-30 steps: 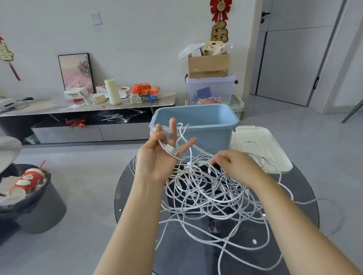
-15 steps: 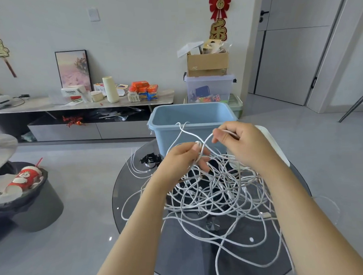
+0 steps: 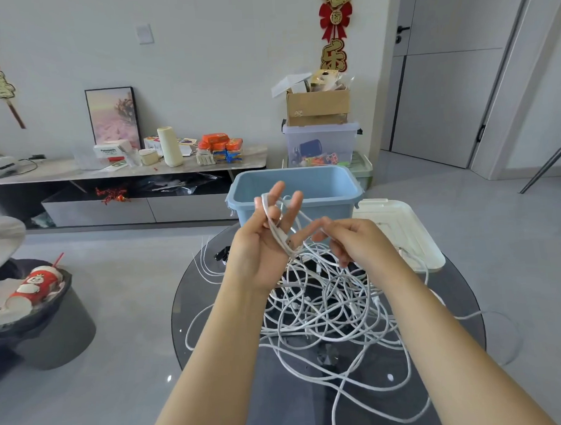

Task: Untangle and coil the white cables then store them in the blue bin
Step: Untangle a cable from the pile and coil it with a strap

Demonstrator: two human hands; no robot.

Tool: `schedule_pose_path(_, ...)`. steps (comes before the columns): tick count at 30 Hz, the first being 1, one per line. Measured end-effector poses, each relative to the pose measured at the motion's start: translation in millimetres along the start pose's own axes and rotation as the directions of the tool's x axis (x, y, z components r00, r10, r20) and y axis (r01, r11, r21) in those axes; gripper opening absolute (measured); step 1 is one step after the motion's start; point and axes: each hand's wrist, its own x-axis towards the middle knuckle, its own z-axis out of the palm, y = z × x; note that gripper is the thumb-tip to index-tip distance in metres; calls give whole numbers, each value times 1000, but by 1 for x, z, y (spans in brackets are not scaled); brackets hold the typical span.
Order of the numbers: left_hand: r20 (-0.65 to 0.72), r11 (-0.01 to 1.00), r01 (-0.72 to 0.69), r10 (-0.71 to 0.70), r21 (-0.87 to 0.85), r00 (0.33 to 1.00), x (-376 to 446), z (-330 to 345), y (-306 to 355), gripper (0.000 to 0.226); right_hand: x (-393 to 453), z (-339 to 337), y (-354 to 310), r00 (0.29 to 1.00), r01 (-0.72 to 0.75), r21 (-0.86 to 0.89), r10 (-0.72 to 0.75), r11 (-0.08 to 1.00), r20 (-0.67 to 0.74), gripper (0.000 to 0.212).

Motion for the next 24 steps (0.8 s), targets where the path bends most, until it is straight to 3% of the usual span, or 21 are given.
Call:
schedule_pose_path(3, -70, 996, -89, 91, 32, 993, 3, -2, 0, 28, -3, -2, 6, 993, -59, -119, 70, 991, 90, 44)
schedule_pose_path(10, -154, 915, -161, 231, 371, 961, 5, -5, -7, 25, -11, -13, 5, 966, -27, -484, 147, 875, 212, 42)
schedule_pose_path(11, -154, 856, -162, 268, 492, 951, 3, -6, -8, 28, -12, -15, 2, 964, 7, -493, 125, 870, 235, 37)
schedule_pose_path(14, -69, 524, -153, 380, 838, 922, 1, -8, -16, 37, -16, -14, -13, 969, 168, -519, -45, 838, 242, 24)
schedule_pose_path(17, 61, 207, -128, 299, 970, 952, -1, -7, -21, 37, -16, -11, -20, 959, 283, -543, -231, 790, 163, 24)
schedule_pose_path(18, 69, 161, -111, 247, 981, 967, -2, -6, -21, 37, -15, -12, -19, 954, 299, -530, -271, 793, 131, 24)
schedule_pose_path(21, 32, 187, -39, 41, 982, 999, -2, -8, -19, 35, -13, -17, -17, 937, 320, -509, -348, 799, 42, 24)
schedule_pose_path(24, 48, 371, 6, -136, 928, 989, -1, -11, -14, 40, -8, -19, -14, 935, 301, -476, -355, 826, -25, 31)
